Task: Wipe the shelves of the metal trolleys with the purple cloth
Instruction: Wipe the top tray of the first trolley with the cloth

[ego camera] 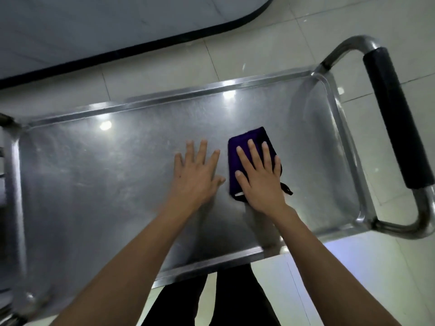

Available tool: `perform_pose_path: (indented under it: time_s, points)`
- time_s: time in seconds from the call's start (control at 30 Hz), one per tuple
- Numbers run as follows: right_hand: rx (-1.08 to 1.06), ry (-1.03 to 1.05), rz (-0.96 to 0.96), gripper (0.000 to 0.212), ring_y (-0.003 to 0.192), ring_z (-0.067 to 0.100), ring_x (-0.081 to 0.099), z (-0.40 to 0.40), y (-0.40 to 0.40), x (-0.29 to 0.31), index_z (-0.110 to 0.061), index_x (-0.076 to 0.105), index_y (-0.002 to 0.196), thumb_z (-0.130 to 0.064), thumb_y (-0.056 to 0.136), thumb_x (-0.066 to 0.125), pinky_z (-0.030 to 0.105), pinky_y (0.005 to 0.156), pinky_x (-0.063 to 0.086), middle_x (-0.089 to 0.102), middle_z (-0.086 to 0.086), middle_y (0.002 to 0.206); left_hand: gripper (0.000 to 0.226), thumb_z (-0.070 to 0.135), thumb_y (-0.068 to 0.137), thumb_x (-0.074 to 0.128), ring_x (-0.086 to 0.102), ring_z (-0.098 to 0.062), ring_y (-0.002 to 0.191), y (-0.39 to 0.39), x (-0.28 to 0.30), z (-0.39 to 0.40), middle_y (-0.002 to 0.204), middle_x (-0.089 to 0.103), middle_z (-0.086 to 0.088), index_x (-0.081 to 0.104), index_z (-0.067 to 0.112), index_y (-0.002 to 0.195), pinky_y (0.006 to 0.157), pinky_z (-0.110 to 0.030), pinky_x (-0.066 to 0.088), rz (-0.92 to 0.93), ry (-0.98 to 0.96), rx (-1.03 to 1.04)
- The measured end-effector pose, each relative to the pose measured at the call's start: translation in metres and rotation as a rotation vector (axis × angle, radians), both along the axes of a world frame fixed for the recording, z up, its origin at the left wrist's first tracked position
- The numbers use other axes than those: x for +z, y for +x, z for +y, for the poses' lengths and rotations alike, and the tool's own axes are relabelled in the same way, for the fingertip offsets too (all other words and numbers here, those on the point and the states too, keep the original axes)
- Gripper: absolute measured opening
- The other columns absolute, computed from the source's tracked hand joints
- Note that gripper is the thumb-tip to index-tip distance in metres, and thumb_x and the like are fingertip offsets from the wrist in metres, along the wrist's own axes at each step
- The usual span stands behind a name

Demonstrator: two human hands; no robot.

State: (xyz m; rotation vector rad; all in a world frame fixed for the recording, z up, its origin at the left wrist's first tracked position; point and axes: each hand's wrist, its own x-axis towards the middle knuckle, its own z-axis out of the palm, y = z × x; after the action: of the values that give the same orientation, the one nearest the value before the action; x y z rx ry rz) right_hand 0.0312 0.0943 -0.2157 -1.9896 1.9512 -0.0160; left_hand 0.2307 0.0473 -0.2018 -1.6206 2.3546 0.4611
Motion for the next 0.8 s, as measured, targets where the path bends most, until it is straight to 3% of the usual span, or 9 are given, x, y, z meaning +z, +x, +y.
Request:
perform_pose_path:
  time_s: [0.3, 0.47, 0.6, 0.8]
  points:
    - [0.135, -0.031, -0.029, 0.064, 0.154, 0.027, -0.016, -0.179, 0.012, 0.003, -0.032, 0.004, 0.161, -0.048, 0.103, 0.027, 0.056, 0.121, -0.005, -0.011, 0.001, 0.169, 0.074, 0.065, 0.096, 0.041, -0.012, -0.038, 0.153, -0.006, 0.005, -0.009, 0.169, -0.007, -0.004, 0.014, 0.037, 0.159, 0.119, -0.063, 0.01, 0.003, 0.046, 0.03]
    - [0.162, -0.035, -0.017, 0.065, 0.154, 0.03, -0.013, -0.222, 0.019, 0.007, -0.031, 0.007, 0.161, -0.044, 0.101, 0.028, 0.059, 0.122, -0.004, -0.007, 0.003, 0.169, 0.074, 0.062, 0.096, 0.043, -0.016, -0.037, 0.152, -0.01, 0.005, -0.009, 0.168, -0.013, -0.003, 0.015, 0.037, 0.159, 0.119, -0.062, 0.007, 0.014, 0.056, 0.08]
    - [0.159, -0.017, -0.049, 0.068, 0.154, 0.029, -0.014, -0.192, 0.009, 0.008, -0.032, 0.003, 0.161, -0.038, 0.099, 0.03, 0.057, 0.122, -0.003, -0.009, 0.002, 0.169, 0.074, 0.062, 0.095, 0.045, -0.021, -0.034, 0.152, -0.012, 0.003, -0.012, 0.168, -0.014, 0.0, 0.012, 0.04, 0.158, 0.121, -0.062, 0.002, 0.039, 0.094, 0.112]
    - [0.09, 0.033, -0.062, 0.068, 0.153, 0.026, -0.019, -0.051, -0.021, 0.013, -0.033, -0.003, 0.16, -0.04, 0.101, 0.029, 0.057, 0.123, -0.003, -0.015, 0.0, 0.168, 0.076, 0.061, 0.095, 0.049, -0.019, -0.034, 0.152, -0.014, 0.003, -0.014, 0.168, -0.012, 0.0, 0.013, 0.04, 0.158, 0.121, -0.062, 0.003, 0.023, 0.073, 0.116]
